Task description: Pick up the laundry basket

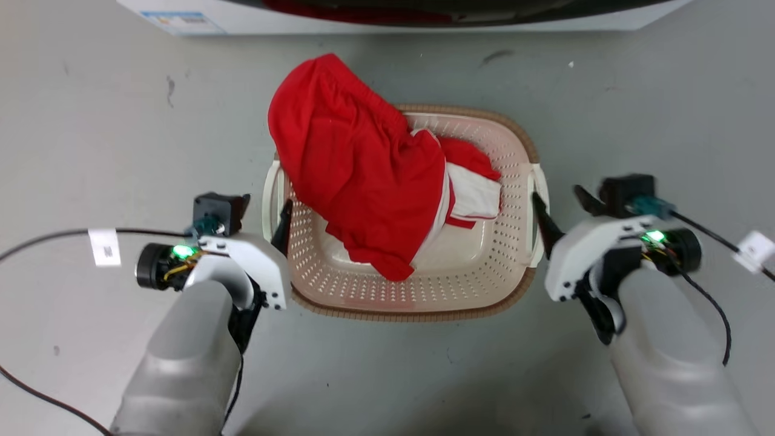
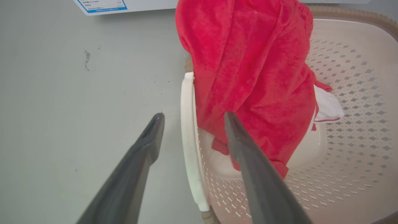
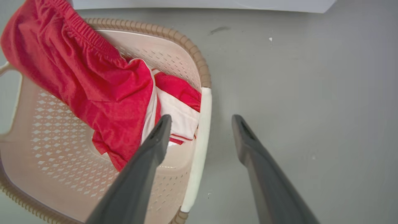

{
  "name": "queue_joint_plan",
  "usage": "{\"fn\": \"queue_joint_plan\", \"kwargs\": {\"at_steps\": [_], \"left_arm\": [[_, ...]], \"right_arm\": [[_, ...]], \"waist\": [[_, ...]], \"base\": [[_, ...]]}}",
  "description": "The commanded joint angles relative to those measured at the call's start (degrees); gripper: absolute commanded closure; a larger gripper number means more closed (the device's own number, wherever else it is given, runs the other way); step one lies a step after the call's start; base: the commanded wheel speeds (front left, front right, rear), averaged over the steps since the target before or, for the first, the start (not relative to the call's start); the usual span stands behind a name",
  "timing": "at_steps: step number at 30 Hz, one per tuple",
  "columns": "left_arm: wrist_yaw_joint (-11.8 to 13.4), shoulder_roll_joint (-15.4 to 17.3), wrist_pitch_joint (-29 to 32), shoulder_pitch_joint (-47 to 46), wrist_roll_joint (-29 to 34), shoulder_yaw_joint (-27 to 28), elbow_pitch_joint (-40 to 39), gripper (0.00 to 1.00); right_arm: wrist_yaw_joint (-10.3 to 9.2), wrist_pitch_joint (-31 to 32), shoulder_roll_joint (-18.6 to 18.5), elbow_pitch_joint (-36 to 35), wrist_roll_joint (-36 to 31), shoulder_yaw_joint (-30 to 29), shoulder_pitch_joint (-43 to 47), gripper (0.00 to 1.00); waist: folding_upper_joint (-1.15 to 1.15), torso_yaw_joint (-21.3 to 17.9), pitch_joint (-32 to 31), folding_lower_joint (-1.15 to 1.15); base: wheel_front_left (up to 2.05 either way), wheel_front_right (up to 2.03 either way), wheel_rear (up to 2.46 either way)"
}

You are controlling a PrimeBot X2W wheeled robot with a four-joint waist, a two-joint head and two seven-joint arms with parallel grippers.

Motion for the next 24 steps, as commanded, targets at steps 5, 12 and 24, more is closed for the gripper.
{"fn": "queue_joint_plan", "kwargs": {"at_steps": [5, 12, 24], "left_arm": [[-0.1, 0.7, 2.1, -4.5, -3.6, -4.4, 4.0, 0.0], [-0.1, 1.9, 6.5, -8.2, -9.3, -10.7, 6.3, 0.0], [-0.1, 4.3, 13.8, -12.7, -18.0, -20.5, 5.7, 0.0]], "right_arm": [[-0.02, 4.2, -0.1, 7.2, 6.0, 3.2, -5.9, 0.0], [-0.02, 5.3, -0.1, 15.7, 7.3, 6.7, -12.5, 0.0], [-0.02, 5.3, -0.1, 26.1, 5.4, 6.8, -21.1, 0.0]], "waist": [[0.0, 0.8, 3.3, -0.01], [0.0, 1.1, 5.6, -0.01], [0.0, 1.7, 9.5, -0.01]], "base": [[0.0, 0.0, 0.0], [0.0, 0.0, 0.0], [0.0, 0.0, 0.0]]}}
